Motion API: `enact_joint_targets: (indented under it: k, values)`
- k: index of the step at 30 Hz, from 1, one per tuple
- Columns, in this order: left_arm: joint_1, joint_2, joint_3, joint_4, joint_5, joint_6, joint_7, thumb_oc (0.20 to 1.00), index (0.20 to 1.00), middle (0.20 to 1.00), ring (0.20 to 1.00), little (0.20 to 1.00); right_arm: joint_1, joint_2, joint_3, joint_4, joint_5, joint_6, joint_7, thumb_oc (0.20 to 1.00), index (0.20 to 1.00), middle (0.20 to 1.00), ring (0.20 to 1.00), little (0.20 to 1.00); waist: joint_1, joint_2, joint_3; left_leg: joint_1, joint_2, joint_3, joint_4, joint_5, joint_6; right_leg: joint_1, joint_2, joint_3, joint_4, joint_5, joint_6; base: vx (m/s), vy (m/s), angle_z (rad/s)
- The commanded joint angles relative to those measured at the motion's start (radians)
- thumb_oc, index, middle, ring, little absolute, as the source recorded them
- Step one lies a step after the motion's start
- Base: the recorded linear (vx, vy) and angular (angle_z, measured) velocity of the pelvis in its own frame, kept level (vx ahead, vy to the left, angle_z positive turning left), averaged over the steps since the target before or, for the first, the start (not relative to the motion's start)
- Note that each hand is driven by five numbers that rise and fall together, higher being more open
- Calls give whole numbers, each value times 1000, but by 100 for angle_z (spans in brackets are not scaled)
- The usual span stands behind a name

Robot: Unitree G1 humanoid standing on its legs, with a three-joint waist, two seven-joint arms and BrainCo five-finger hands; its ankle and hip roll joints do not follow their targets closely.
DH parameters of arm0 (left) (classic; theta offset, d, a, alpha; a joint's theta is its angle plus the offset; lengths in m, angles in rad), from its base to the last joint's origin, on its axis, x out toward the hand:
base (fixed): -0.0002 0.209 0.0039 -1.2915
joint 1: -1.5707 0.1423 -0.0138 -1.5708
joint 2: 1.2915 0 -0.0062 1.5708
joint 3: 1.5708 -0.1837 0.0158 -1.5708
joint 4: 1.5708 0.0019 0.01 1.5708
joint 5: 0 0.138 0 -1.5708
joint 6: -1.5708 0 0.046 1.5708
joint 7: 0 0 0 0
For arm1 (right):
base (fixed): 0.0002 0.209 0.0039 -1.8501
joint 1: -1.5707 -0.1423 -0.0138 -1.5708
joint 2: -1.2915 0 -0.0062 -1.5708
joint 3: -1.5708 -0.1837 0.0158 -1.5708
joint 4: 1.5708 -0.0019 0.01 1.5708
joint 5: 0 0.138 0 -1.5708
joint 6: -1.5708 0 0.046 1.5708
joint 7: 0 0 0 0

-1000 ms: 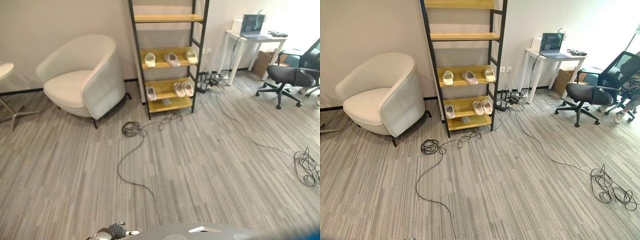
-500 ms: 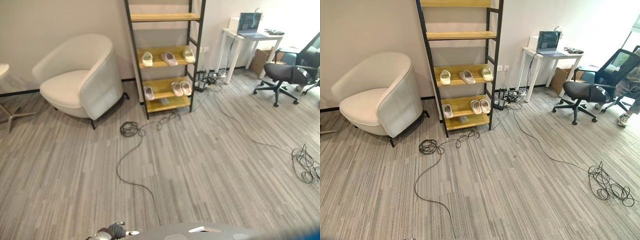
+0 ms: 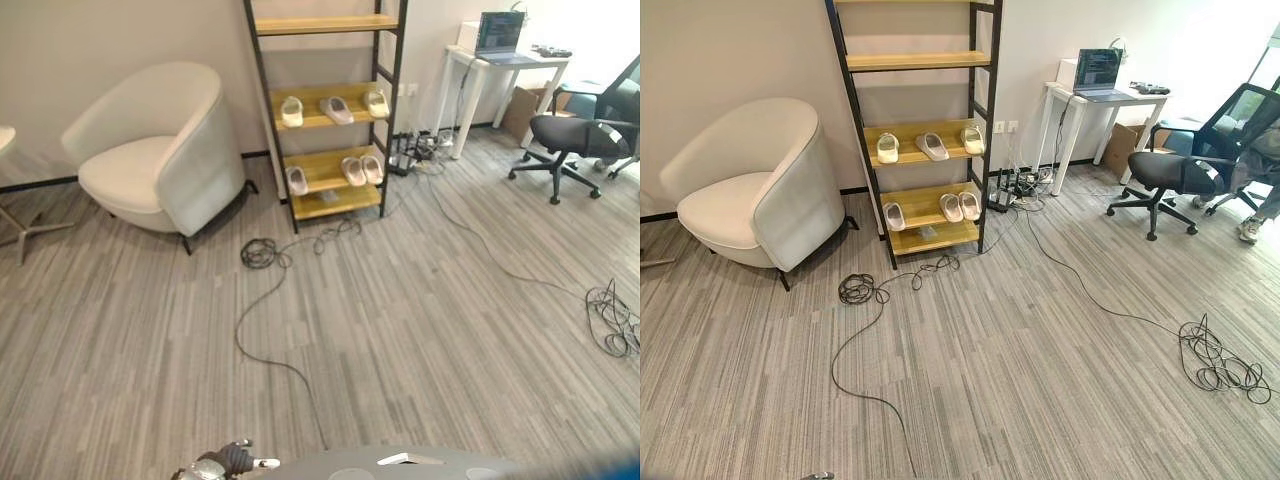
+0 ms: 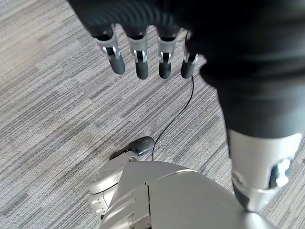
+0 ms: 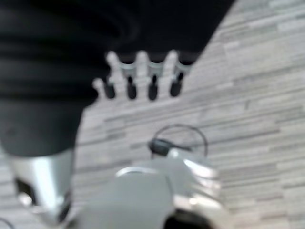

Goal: Arrange the slippers neatly on the shoe rack.

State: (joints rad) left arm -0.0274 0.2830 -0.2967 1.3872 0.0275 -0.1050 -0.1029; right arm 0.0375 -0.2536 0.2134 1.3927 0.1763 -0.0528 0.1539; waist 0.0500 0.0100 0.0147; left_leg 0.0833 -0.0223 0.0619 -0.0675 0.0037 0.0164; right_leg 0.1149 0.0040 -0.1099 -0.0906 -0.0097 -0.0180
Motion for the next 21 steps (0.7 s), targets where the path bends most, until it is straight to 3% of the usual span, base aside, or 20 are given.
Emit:
enact_joint_targets:
  k: [1, 3, 6, 8, 11, 13, 19, 20, 21]
  values:
    - [-69, -64, -46, 27, -6, -22, 0, 1000, 1000, 1000, 1000, 1000, -56, -49, 14, 31, 7, -20, 1, 1000, 1000, 1000, 1000, 1000, 21, -16, 75, -134, 78, -6, 297, -61, -69, -30, 6, 25, 108, -77, 8, -82, -194, -2]
    - [-87, -67, -60, 12, -10, -24, 9, 1000, 1000, 1000, 1000, 1000, -61, -56, 10, 38, 11, -14, -2, 1000, 1000, 1000, 1000, 1000, 16, -25, 109, -256, 112, 16, 472, 9, -84, -35, 2, 3, 127, -83, -12, -75, -206, 11]
    - [-86, -73, -74, 2, -5, -29, 8, 1000, 1000, 1000, 1000, 1000, -57, -73, -3, 55, 19, -10, -6, 1000, 1000, 1000, 1000, 1000, 8, -31, 125, -371, 136, 110, 566, 18, -62, -30, -3, -24, 129, -101, -24, 71, -109, 22]
    - [-76, -76, -72, 13, 4, -26, 5, 1000, 1000, 1000, 1000, 1000, -54, -79, -10, 56, 22, -12, -10, 1000, 1000, 1000, 1000, 1000, 20, -24, 127, -403, 107, 143, 492, -7, -42, -3, 6, -16, 118, -117, -13, 214, 15, 34]
    - [-62, -80, -75, 38, 34, -21, -2, 1000, 1000, 1000, 1000, 1000, -65, -83, -4, 41, 19, -16, -13, 1000, 1000, 1000, 1000, 1000, 57, -18, 119, -453, 69, 153, 317, 82, -48, 56, 38, 19, 86, -143, 0, 271, 58, 6]
    - [-47, -71, -54, 52, 37, -18, -3, 1000, 1000, 1000, 1000, 1000, -66, -69, 5, 37, 10, -17, -8, 1000, 1000, 1000, 1000, 1000, 69, -23, 94, -408, 41, 117, 229, 83, -30, 77, 44, 48, 74, -159, 8, 304, 94, -19]
    - [-46, -42, -20, 46, 33, -15, 4, 1000, 1000, 1000, 1000, 1000, -60, -26, 39, 13, -34, -22, -3, 1000, 1000, 1000, 1000, 1000, 89, -76, 37, -394, 12, 129, 270, 27, 17, 82, 3, 73, 160, -180, 42, 311, 109, -55]
    - [-65, -38, -27, 31, 31, -18, 5, 1000, 1000, 1000, 1000, 1000, -74, -15, 55, 0, -53, -26, -4, 1000, 1000, 1000, 1000, 1000, 93, -89, 31, -357, -11, 131, 265, -7, 41, 53, -15, 67, 270, -141, 84, 194, 94, -31]
    - [-65, -38, -27, 31, 31, -18, 5, 1000, 1000, 1000, 1000, 1000, -74, -16, 54, 0, -53, -25, -4, 1000, 1000, 1000, 1000, 1000, 94, -87, 29, -360, -8, 131, 263, -4, 40, 49, -12, 68, 269, -138, 83, 347, 191, -24]
